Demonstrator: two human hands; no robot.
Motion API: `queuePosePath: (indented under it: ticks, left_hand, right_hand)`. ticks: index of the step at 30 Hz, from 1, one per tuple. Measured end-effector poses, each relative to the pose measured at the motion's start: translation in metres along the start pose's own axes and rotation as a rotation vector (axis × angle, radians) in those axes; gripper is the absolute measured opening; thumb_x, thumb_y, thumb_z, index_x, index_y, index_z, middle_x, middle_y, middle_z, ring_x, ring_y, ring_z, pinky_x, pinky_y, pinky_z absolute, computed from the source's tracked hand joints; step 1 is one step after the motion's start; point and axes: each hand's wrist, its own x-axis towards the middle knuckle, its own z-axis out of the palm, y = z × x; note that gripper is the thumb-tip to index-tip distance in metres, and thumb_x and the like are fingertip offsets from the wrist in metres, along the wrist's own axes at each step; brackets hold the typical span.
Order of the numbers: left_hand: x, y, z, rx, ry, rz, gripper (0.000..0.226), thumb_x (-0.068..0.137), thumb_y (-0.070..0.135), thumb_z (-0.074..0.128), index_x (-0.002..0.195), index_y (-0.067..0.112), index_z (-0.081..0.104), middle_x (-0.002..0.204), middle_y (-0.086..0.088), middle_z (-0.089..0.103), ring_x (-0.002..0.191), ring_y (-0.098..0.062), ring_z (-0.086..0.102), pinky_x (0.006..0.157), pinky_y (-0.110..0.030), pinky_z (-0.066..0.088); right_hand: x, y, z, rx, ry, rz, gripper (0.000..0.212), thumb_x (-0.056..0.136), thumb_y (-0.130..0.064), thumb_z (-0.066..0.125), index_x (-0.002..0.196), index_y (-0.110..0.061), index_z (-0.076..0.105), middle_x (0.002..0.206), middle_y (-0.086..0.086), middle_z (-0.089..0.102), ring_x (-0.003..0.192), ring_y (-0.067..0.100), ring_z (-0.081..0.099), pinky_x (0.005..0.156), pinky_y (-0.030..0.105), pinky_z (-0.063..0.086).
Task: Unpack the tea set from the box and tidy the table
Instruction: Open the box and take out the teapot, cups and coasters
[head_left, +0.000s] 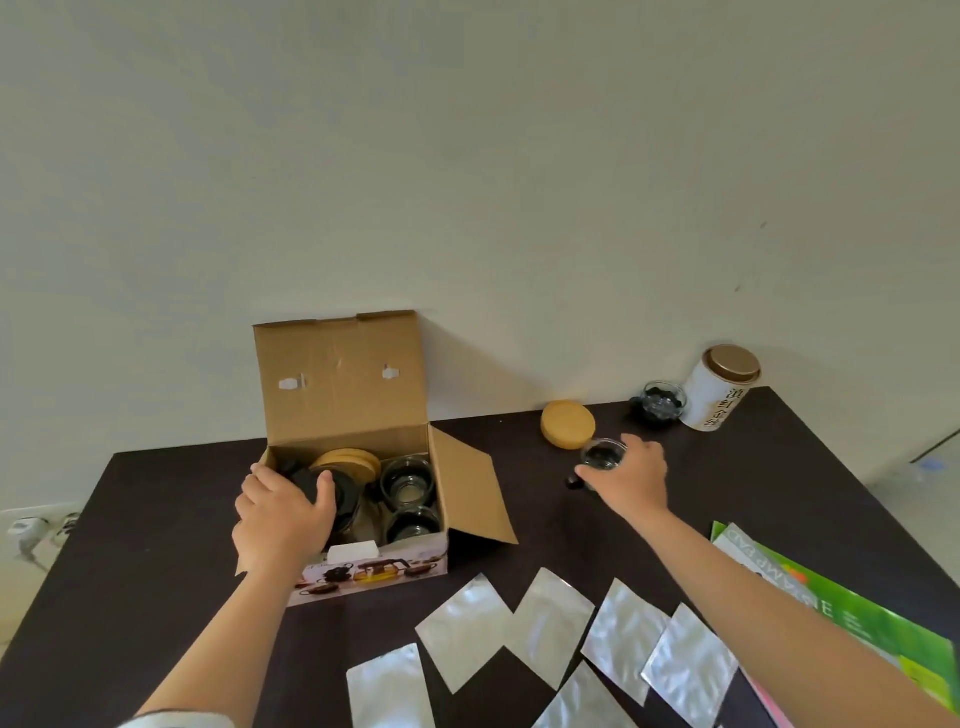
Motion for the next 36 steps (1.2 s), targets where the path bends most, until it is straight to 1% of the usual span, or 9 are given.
queuePosePath:
  ticks: [5,9,12,17,21,26,31,34,36]
  left_hand:
    - [0.001,0.002,0.002,0.017,0.012,-0.022,0.088,0.089,0.06,0.038,0.145,-0.003,0.014,0.144,-0.026,0.032,0.128,-0.043,0.037,0.091,-0.054,0.045]
    - [0.0,0.003,0.003,0.03,0.014,-0.041,0.088,0.089,0.06,0.038,0.145,-0.003,0.015,0.143,-0.026,0.033,0.128,-0.043,0.037,0.091,-0.056,0.045]
    - [0.0,0.004,0.003,0.043,0.024,-0.041,0.086,0.089,0.06,0.038,0.144,-0.003,0.016,0.141,-0.027,0.035,0.126,-0.044,0.038,0.09,-0.057,0.045]
    - [0.002,0.005,0.004,0.06,0.027,-0.057,0.084,0.089,0.06,0.039,0.143,-0.001,0.019,0.14,-0.027,0.036,0.125,-0.045,0.039,0.089,-0.058,0.044]
    - [0.002,0.005,0.005,0.065,0.029,-0.06,0.083,0.089,0.06,0.038,0.142,-0.001,0.021,0.138,-0.026,0.038,0.124,-0.045,0.04,0.087,-0.059,0.045]
    - [0.003,0.006,0.005,0.069,0.033,-0.064,0.081,0.088,0.06,0.039,0.141,0.0,0.023,0.136,-0.026,0.04,0.122,-0.044,0.042,0.086,-0.058,0.045]
    - [0.001,0.007,0.005,0.065,0.034,-0.058,0.08,0.089,0.06,0.038,0.142,0.001,0.023,0.136,-0.024,0.04,0.122,-0.043,0.042,0.087,-0.057,0.046]
    - [0.0,0.007,0.004,0.057,0.033,-0.058,0.08,0.09,0.059,0.039,0.143,0.001,0.022,0.137,-0.024,0.039,0.123,-0.042,0.042,0.087,-0.057,0.046]
    - [0.0,0.005,0.004,0.052,0.03,-0.056,0.08,0.09,0.059,0.038,0.143,0.001,0.021,0.138,-0.024,0.039,0.124,-0.042,0.041,0.088,-0.057,0.046]
  right_hand:
    - [0.049,0.06,-0.018,-0.042,0.046,0.188,0.079,0.068,-0.038,0.084,0.131,-0.006,0.048,0.13,0.017,0.042,0.122,0.036,0.044,0.091,0.046,0.046]
    - [0.081,0.087,-0.024,-0.072,0.049,0.261,0.077,0.069,-0.035,0.084,0.129,-0.004,0.047,0.129,0.019,0.043,0.118,0.038,0.048,0.09,0.049,0.048]
    - [0.1,0.098,-0.023,-0.068,0.041,0.289,0.074,0.07,-0.038,0.083,0.126,-0.002,0.049,0.127,0.019,0.044,0.113,0.039,0.052,0.087,0.049,0.05]
    - [0.127,0.098,-0.027,-0.078,0.03,0.269,0.074,0.072,-0.04,0.081,0.125,-0.001,0.048,0.127,0.019,0.043,0.113,0.039,0.052,0.085,0.047,0.05]
    - [0.145,0.098,-0.027,-0.081,0.028,0.265,0.076,0.072,-0.042,0.081,0.125,0.0,0.047,0.127,0.02,0.043,0.114,0.04,0.051,0.086,0.048,0.051]
    - [0.156,0.097,-0.025,-0.088,0.039,0.243,0.071,0.073,-0.04,0.08,0.123,0.0,0.049,0.128,0.021,0.043,0.114,0.04,0.051,0.086,0.048,0.051]
    - [0.162,0.097,-0.027,-0.127,0.031,0.218,0.069,0.075,-0.039,0.079,0.123,-0.001,0.047,0.127,0.022,0.046,0.113,0.04,0.052,0.083,0.047,0.052]
    - [0.162,0.094,-0.029,-0.136,0.014,0.204,0.071,0.075,-0.04,0.079,0.125,-0.002,0.045,0.129,0.022,0.045,0.117,0.041,0.049,0.086,0.049,0.049]
    - [0.155,0.089,-0.031,-0.163,0.048,0.179,0.074,0.073,-0.044,0.079,0.125,-0.003,0.046,0.13,0.023,0.046,0.12,0.041,0.047,0.092,0.052,0.047]
